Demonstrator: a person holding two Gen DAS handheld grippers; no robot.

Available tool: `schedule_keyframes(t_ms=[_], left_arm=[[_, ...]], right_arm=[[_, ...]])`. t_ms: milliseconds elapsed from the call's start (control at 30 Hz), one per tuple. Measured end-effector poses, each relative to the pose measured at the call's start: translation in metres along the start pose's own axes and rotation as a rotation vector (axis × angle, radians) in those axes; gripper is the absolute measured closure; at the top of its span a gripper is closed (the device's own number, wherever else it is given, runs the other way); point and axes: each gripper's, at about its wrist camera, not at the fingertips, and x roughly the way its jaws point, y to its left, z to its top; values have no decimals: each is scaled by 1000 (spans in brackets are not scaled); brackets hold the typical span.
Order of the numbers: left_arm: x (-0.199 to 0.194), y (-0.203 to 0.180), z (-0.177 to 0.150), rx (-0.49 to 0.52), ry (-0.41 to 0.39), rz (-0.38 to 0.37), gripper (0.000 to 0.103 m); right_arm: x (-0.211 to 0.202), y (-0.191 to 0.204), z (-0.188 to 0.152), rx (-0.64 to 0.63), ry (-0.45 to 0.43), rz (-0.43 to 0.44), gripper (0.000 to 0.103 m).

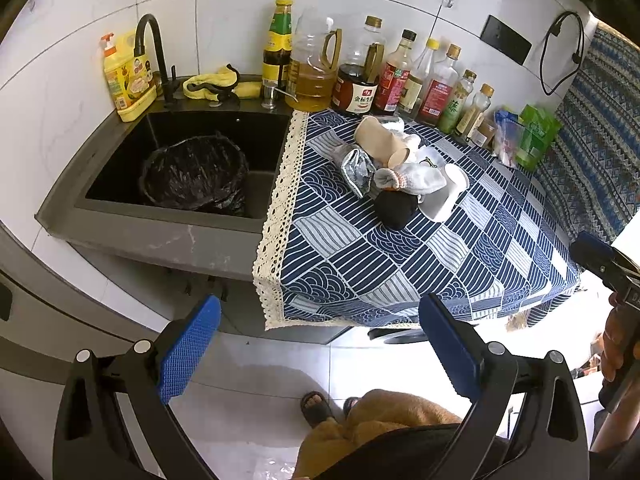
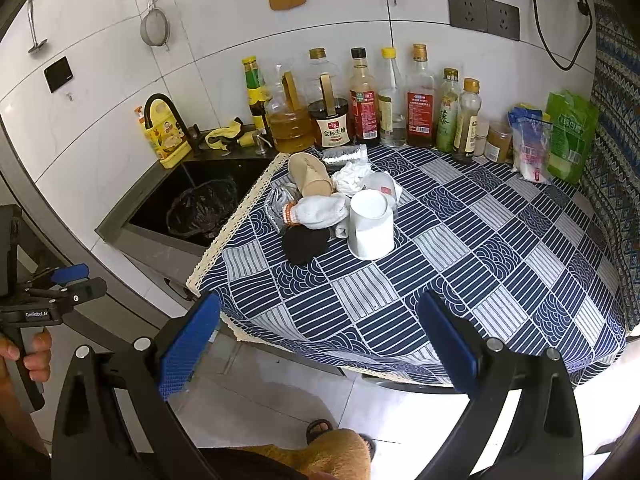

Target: Collect trash

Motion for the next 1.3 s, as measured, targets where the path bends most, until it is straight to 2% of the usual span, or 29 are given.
schedule_keyframes(t_ms=[467,667,1300], left_arm=[[1,-7,7,0,1,-4,7],[3,-9,2,6,1,-4,7],[-17,-2,-4,-3,-18,9,7]], right_arm=[[-2,-8,1,19,0,19,5],[-5,-2,1,-12,6,10,5],[-13,8,0,-15,-2,16,5]])
